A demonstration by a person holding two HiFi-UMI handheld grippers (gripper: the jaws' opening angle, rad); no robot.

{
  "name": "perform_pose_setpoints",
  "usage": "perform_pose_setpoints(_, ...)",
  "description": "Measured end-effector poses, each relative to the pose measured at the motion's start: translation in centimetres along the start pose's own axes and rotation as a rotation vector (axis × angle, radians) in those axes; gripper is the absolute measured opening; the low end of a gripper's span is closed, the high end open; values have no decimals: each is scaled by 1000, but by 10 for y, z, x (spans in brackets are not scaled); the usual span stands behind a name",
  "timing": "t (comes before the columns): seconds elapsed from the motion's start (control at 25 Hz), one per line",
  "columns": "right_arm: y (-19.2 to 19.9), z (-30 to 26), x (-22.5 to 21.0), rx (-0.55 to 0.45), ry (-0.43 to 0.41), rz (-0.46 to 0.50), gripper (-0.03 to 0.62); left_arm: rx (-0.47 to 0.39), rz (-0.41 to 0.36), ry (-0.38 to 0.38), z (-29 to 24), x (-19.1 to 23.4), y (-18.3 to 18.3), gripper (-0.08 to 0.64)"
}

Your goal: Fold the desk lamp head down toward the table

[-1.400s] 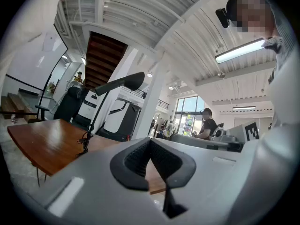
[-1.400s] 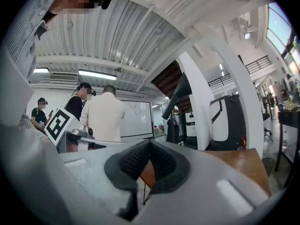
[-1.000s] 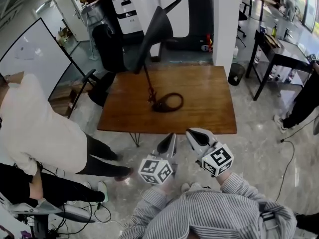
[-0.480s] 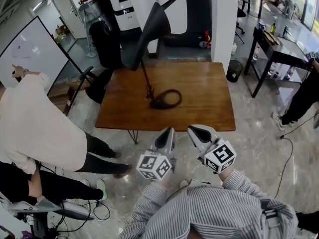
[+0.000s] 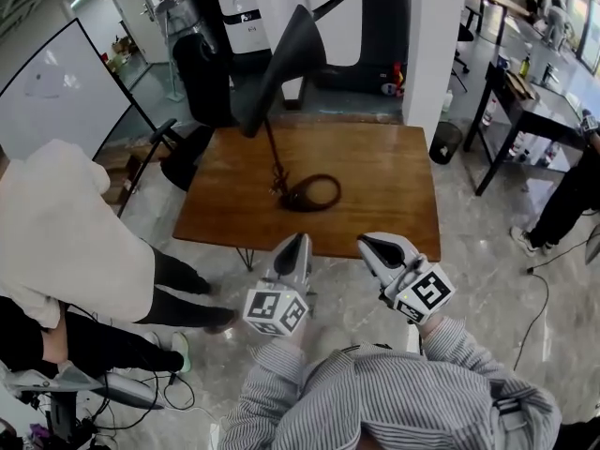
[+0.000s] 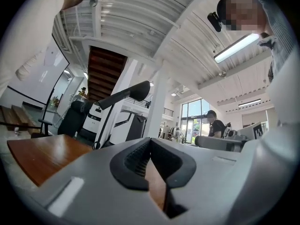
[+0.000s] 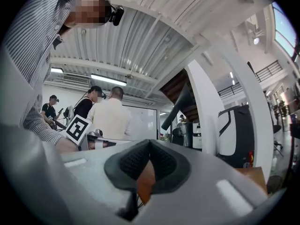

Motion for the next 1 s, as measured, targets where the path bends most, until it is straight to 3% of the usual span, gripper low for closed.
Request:
perform_pose_setpoints(0.28, -27, -27, -44, -54, 40, 147, 2, 28, -27, -39, -38, 43, 5, 6)
perform_pose_setpoints(0.48, -48, -73, -80, -102, 102, 211, 2, 44, -43, -29, -77, 89, 0, 9)
perform_pose_setpoints(0.6, -65, -108, -95, -120, 91, 248, 3, 65, -54, -17, -100, 118, -3, 11)
perform_pose_setpoints(0.88, -99, -174, -132, -128, 87, 347, 22, 127, -92, 6, -147, 164, 5, 78)
perform_pose_setpoints(1.0, -112, -185, -150, -133, 117, 363, 33, 136, -103, -16, -157, 175, 6, 159)
Point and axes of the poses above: the fingertips, and each gripper's own axes: z backward along the fingers, x to its left, y out of its underside, the point moved 8 cm from there along z, backward along the fingers
